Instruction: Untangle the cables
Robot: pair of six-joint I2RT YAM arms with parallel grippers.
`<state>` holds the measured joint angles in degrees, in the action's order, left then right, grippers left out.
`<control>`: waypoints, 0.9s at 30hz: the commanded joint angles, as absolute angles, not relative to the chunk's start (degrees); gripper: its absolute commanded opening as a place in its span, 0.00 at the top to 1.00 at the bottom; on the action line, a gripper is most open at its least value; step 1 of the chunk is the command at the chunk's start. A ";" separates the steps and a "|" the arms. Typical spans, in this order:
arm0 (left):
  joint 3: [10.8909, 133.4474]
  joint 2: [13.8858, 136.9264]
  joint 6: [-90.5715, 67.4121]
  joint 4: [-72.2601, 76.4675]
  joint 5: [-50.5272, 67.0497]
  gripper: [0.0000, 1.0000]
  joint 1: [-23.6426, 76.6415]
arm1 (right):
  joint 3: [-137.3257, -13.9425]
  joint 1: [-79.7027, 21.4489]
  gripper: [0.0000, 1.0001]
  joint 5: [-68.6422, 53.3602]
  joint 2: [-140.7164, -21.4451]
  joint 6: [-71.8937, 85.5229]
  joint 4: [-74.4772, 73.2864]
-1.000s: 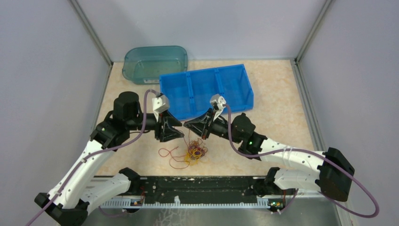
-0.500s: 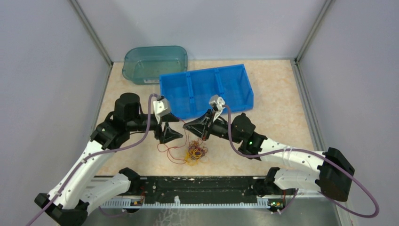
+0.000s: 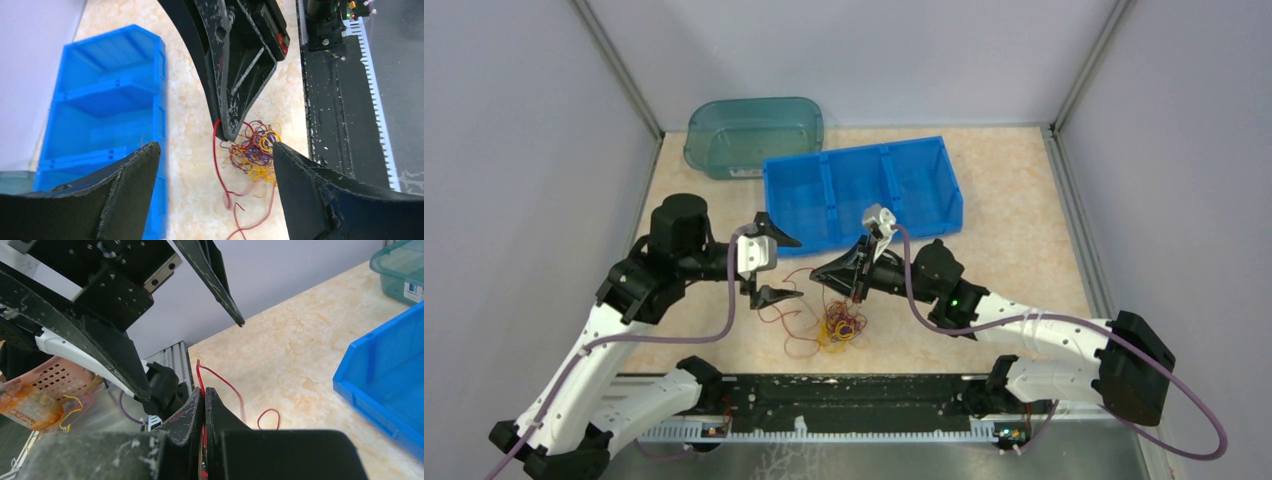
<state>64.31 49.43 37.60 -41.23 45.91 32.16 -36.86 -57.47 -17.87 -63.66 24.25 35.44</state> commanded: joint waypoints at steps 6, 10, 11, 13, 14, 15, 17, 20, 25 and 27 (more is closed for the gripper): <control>68.75 51.12 46.01 -48.54 48.56 0.16 32.37 | -39.74 -57.30 1.00 -19.14 -63.18 24.94 37.51; 67.43 52.74 42.48 -49.01 50.83 0.19 32.35 | -40.32 -57.30 1.00 -19.49 -63.75 25.21 37.70; 67.04 53.09 41.86 -48.96 51.14 0.21 32.35 | -40.43 -57.38 1.00 -19.51 -63.74 25.22 37.75; 65.99 53.41 41.12 -48.45 51.07 0.24 32.35 | -40.51 -57.48 1.00 -19.47 -63.71 25.22 37.79; 65.47 53.43 40.89 -48.06 50.51 0.25 32.34 | -40.52 -57.54 1.00 -19.36 -63.64 25.18 37.76; 64.98 53.47 40.84 -47.91 49.78 0.28 32.34 | -40.52 -57.56 1.00 -19.34 -63.62 25.15 37.76; 64.26 53.63 40.92 -47.73 48.72 0.38 32.42 | -40.41 -57.66 1.00 -19.25 -63.53 25.15 37.79; 63.60 54.16 40.45 -47.56 48.67 0.59 32.35 | -40.34 -57.66 1.00 -18.94 -63.42 25.28 38.06; 63.83 53.90 38.28 -45.83 46.52 0.96 32.35 | -39.54 -57.66 0.97 -18.79 -63.63 26.16 39.77; 64.52 52.40 36.80 -43.63 45.47 1.00 32.34 | -38.75 -57.66 0.94 -18.25 -63.65 26.16 40.31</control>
